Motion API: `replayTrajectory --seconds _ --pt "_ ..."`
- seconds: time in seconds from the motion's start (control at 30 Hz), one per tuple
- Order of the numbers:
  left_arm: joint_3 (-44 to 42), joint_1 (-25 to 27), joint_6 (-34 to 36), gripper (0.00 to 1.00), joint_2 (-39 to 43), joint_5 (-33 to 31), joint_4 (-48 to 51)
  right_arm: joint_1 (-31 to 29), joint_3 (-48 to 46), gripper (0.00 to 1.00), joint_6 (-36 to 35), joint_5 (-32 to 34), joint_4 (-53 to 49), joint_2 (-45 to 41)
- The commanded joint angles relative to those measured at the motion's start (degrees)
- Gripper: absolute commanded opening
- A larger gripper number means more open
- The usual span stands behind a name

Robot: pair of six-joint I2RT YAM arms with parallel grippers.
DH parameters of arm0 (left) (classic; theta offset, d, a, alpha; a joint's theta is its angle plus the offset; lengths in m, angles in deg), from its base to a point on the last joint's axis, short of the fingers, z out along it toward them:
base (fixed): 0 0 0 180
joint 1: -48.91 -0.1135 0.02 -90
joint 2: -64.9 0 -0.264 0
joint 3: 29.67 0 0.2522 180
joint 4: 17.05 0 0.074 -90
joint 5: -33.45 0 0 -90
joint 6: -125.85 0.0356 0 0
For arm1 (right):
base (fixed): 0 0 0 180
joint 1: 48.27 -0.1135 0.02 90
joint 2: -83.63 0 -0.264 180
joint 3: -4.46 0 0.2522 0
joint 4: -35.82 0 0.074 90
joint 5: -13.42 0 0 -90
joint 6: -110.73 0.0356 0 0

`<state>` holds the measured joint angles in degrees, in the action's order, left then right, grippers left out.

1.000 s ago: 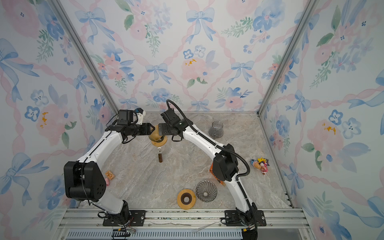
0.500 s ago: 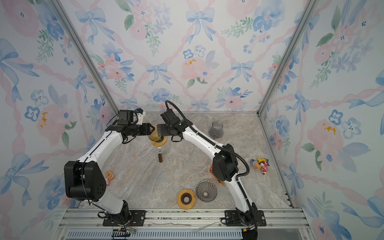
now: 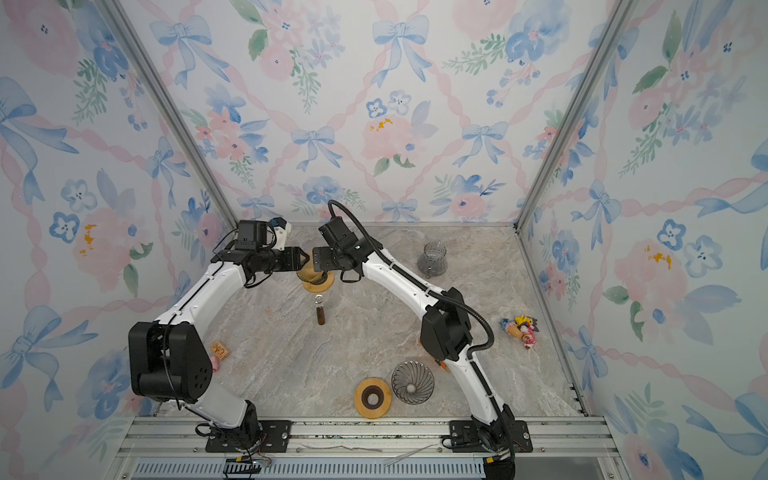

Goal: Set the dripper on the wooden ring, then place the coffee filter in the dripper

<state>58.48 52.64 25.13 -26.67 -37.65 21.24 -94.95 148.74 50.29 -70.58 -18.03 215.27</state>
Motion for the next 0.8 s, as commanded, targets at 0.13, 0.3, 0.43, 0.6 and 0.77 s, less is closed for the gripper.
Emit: replayTrajectory --seconds 0.13,0.3,0.43,0.6,0.77 --pt "-1.18 0.19 -0.24 0.57 -0.03 -0.52 0.67 -0.37 1.38 0.97 0.82 5.02 -3.72 0.34" --pt "-1.4 0.16 -0.16 0.56 -0.07 -0.7 0.64 -0.52 -1.21 0.97 -0.42 3.27 -0.77 -1.55" --pt "-1.27 0.23 -0.17 0.56 -0.12 -0.34 0.6 -0.85 -5.39 0.97 -1.38 -0.66 4.41 -3.95" --pt "-1.27 0.35 -0.13 0.56 -0.2 -0.25 0.7 -1.13 -4.97 0.96 -0.78 -1.23 4.79 -3.25" --pt "-1.42 0.55 0.0 0.56 -0.24 -0.66 0.77 -0.83 -2.31 0.97 1.05 2.06 0.83 -1.49"
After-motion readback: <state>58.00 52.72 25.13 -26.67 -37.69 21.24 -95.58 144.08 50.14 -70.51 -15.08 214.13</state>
